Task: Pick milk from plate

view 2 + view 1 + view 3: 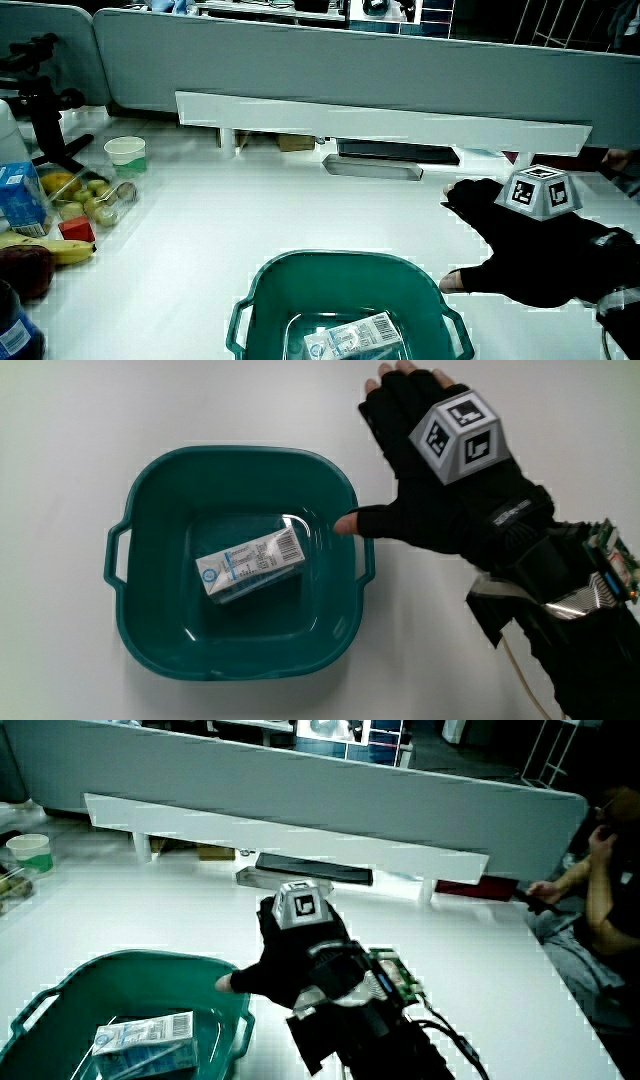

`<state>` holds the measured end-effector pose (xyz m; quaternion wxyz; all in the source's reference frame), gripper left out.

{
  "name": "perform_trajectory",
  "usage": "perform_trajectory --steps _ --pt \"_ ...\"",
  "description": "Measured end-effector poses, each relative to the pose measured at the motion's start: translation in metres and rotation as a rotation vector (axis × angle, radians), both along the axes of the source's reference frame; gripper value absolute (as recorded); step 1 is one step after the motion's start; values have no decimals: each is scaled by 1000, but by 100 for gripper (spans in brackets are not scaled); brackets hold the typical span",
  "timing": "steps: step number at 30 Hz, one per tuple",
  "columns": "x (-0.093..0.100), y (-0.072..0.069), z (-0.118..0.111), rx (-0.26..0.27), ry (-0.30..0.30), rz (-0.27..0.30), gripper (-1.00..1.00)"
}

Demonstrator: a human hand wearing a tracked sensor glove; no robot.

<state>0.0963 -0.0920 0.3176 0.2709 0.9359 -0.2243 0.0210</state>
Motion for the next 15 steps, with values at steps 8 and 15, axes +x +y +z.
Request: perform_trajectory --steps 8,15 --pt "-18 9 8 -17 -2 -43 0" --pt "-35 16 16 -41 -14 -78 0"
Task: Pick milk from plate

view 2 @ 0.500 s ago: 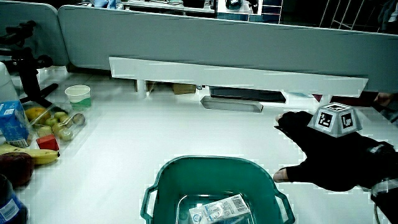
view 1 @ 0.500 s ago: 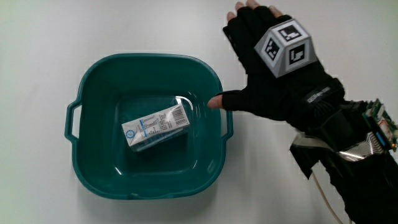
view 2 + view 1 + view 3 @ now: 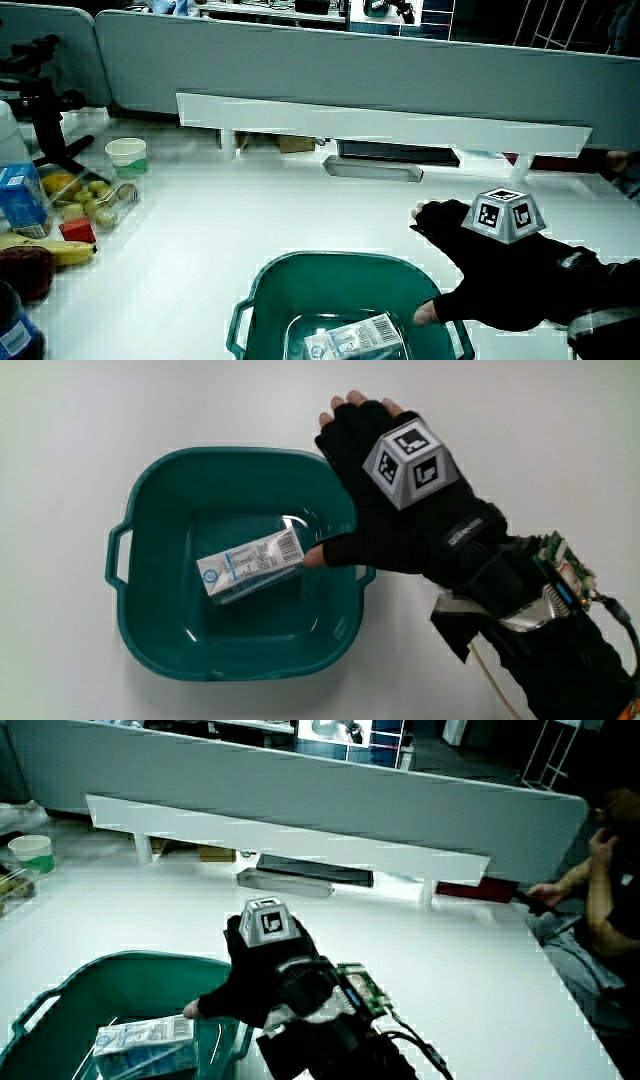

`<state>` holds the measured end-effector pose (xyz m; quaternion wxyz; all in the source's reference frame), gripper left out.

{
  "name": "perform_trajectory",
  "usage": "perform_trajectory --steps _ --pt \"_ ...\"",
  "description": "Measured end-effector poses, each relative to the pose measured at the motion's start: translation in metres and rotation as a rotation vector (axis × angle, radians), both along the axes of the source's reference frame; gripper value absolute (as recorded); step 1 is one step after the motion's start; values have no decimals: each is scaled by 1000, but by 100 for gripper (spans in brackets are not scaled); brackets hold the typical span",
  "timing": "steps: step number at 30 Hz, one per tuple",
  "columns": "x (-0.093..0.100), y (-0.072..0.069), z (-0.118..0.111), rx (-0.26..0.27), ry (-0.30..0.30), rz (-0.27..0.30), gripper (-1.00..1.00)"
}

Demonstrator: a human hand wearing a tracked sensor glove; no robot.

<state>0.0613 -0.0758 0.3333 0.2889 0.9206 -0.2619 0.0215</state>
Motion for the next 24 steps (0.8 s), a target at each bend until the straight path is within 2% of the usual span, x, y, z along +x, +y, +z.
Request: perform_trajectory --steps 2,4,5,6,8,12,15,18,19,24 --pt "-4 2 2 -9 -10 -9 0" --pt "-8 4 9 -42 -14 -26 0" --pt "-11 6 8 -38 -23 -33 0" --pt "-14 8 12 -34 -1 -43 0" --pt "-18 11 12 -29 4 -52 0" --pt "-27 16 22 -75 -23 -78 0" --pt "-35 21 24 -58 4 -94 0" --pt "-41 24 33 -86 8 -111 0" --pt "-44 25 32 -75 15 -114 0" --pt "-55 30 37 -86 21 -143 0"
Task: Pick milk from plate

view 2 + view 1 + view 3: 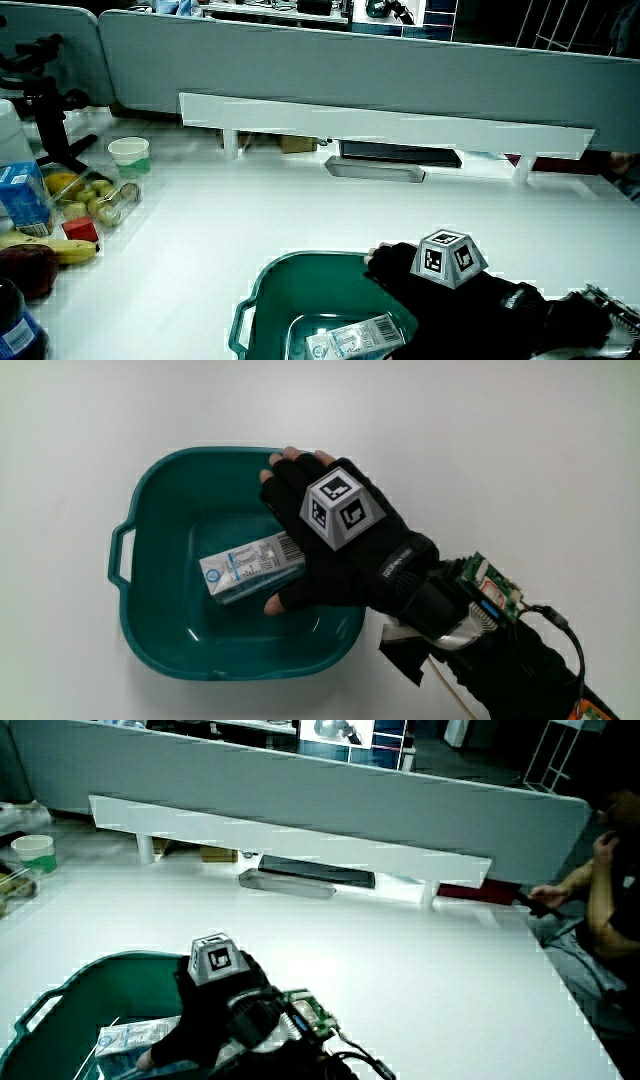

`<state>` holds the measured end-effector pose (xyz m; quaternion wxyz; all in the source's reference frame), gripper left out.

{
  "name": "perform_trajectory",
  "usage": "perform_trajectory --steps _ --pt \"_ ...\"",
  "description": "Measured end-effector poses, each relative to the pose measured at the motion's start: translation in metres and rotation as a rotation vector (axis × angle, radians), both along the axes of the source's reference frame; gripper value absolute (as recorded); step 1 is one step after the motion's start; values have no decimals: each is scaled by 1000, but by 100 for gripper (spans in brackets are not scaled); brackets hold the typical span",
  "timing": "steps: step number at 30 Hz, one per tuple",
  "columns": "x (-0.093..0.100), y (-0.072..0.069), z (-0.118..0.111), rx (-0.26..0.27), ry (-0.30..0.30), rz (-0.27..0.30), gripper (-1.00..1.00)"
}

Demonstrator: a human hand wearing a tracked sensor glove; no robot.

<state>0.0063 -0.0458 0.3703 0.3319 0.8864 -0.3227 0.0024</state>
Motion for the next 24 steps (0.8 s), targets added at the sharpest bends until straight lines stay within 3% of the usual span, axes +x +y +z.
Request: perform_trajectory --steps 13,24 --pt "-20 10 13 -55 -22 -42 0" --pt "-21 9 13 -37 -96 -23 8"
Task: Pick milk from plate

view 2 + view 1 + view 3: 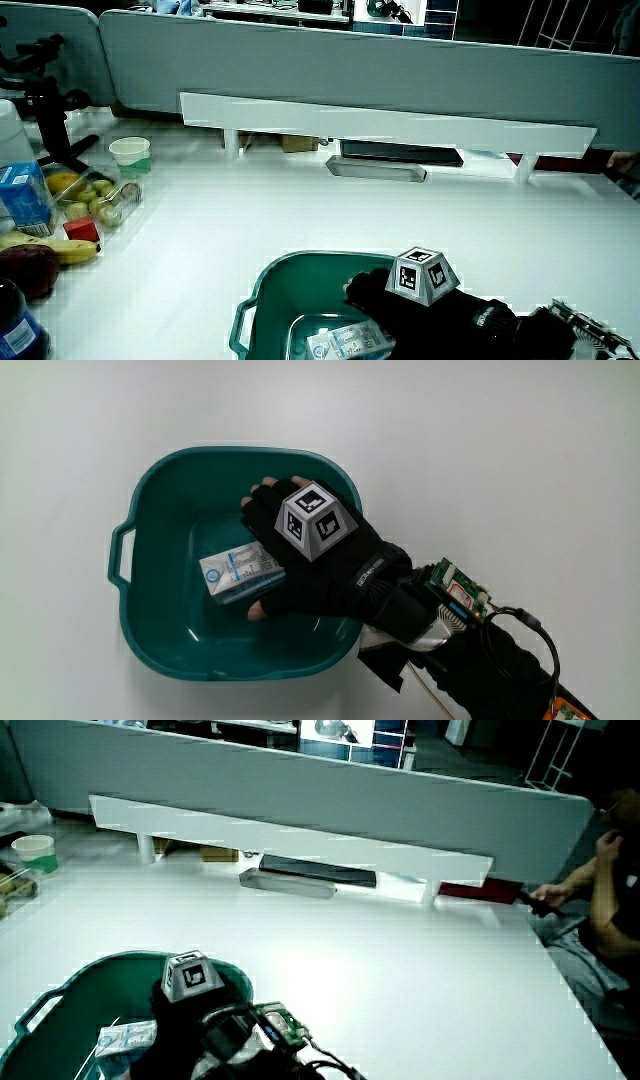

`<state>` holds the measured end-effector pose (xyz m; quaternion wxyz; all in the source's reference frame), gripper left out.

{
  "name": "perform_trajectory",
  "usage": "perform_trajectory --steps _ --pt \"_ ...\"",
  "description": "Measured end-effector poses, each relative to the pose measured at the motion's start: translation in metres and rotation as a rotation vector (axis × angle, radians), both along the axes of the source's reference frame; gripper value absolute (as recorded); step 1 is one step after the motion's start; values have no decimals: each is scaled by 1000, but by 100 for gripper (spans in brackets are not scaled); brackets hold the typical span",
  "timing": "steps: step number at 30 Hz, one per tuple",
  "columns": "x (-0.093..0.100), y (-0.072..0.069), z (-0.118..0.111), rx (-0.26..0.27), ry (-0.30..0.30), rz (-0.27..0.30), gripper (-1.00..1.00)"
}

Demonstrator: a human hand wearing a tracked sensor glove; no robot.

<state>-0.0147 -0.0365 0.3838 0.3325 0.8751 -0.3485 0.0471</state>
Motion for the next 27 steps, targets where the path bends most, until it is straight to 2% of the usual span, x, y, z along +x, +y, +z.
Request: perform_trajectory --steps 7,10,11,16,20,27 --pt "-1 1 -2 43 -21 0 25" --pt "-2 2 0 28 -31 -6 32" --pt "-2 2 -1 41 -24 -7 35" --pt "-3 3 0 36 -38 -12 47" --pt "-4 4 -2 55 -46 -19 58" --pt "-5 3 -2 59 -51 -22 75"
